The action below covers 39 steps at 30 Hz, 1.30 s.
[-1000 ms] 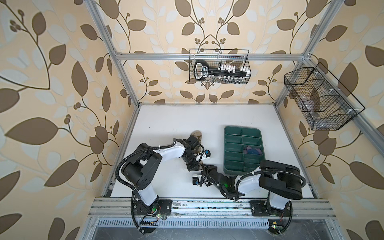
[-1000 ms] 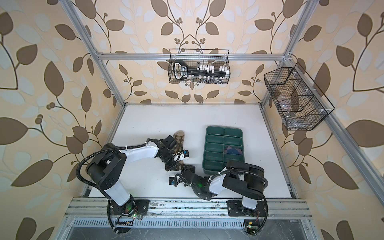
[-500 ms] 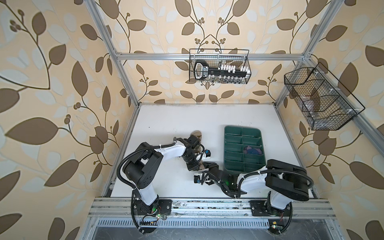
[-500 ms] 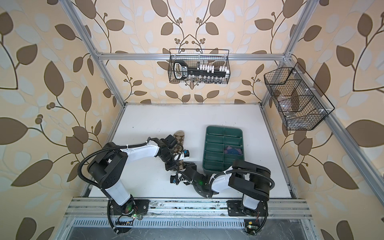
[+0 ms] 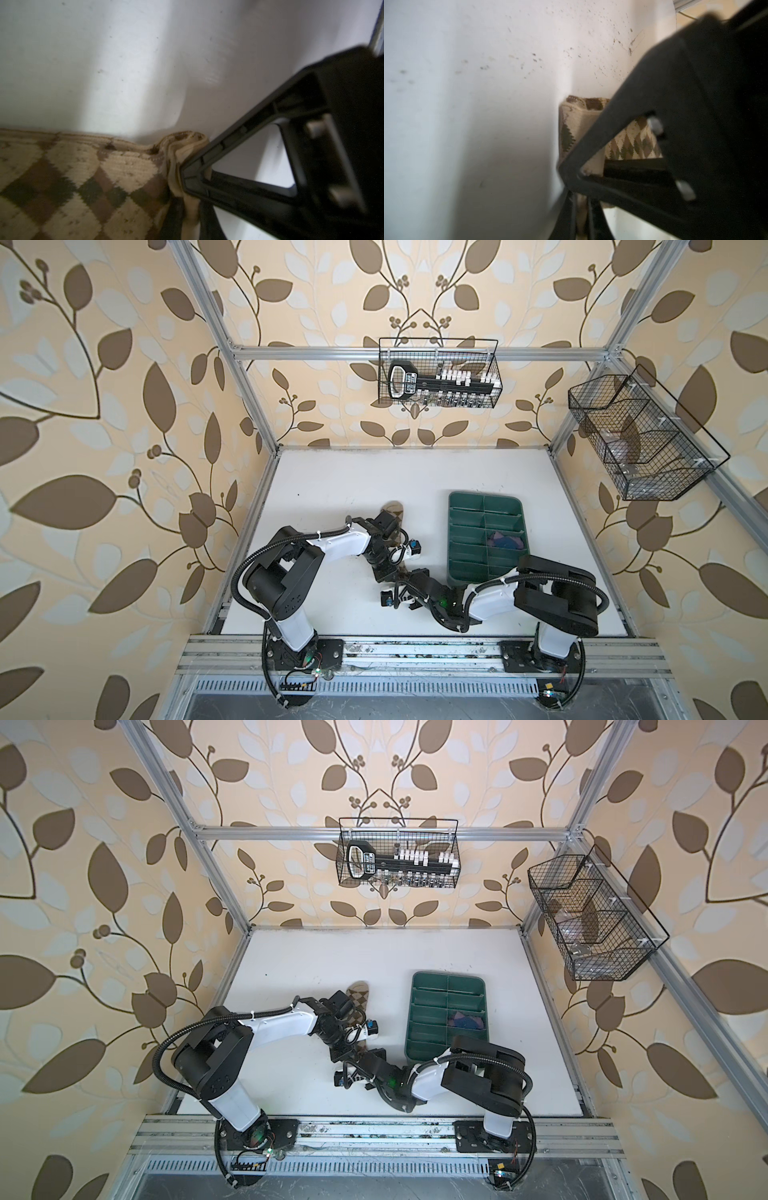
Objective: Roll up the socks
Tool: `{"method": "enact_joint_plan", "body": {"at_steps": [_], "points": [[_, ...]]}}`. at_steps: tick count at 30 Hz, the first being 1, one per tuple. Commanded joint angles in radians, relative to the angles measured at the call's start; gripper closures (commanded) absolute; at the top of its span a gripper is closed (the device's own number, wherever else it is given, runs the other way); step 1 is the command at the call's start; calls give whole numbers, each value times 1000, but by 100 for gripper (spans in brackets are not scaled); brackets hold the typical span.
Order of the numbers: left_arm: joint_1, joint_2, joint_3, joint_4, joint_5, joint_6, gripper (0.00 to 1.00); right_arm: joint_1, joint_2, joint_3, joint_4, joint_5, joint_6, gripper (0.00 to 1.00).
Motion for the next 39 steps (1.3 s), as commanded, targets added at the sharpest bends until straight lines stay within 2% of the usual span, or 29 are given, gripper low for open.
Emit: {"method": "enact_joint_plan", "body": {"at_steps": [1, 7, 11, 14, 17, 19, 21, 24, 26, 28, 29, 31, 33, 36, 39], "points": [[-6, -71, -30, -35, -28, -10, 79, -4, -18, 5, -195, -53, 20, 98], [-6, -248, -83, -13, -30, -26, 60, -9, -50, 69, -363, -102, 73, 100], [-6, -388, -121, 23, -78, -53, 57, -13, -62, 109, -468, -144, 100, 100], [-6, -532, -163, 106, -211, -104, 56, -19, -83, 145, -562, -202, 130, 100], [-6, -705, -216, 196, -453, -153, 54, -36, -108, 183, -663, -287, 157, 100], [-6, -831, -261, 264, -659, -176, 45, -56, -115, 220, -747, -373, 168, 100], [-5, -943, -297, 297, -800, -173, 37, -80, -108, 262, -833, -469, 173, 100], [-5, -1092, -322, 291, -891, -169, 21, -128, -67, 341, -975, -626, 179, 100], [-5, -1162, -305, 237, -879, -173, 19, -167, -18, 396, -1058, -709, 188, 100], [-6, -1215, -263, 145, -816, -180, 19, -207, 47, 470, -1156, -791, 190, 100], [-5, -1230, -236, 82, -751, -166, 19, -222, 73, 503, -1200, -820, 190, 100], [-5, -1243, -177, -68, -555, -53, 21, -251, 134, 572, -1282, -875, 170, 100], [-5, -1221, -127, -172, -461, 7, 23, -277, 186, 622, -1343, -915, 158, 100], [-6, -1143, -59, -276, -386, 77, 25, -327, 255, 717, -1389, -989, 151, 100], [-18, -1070, -53, -297, -332, 131, 26, -361, 329, 808, -1437, -1029, 138, 100]]}}
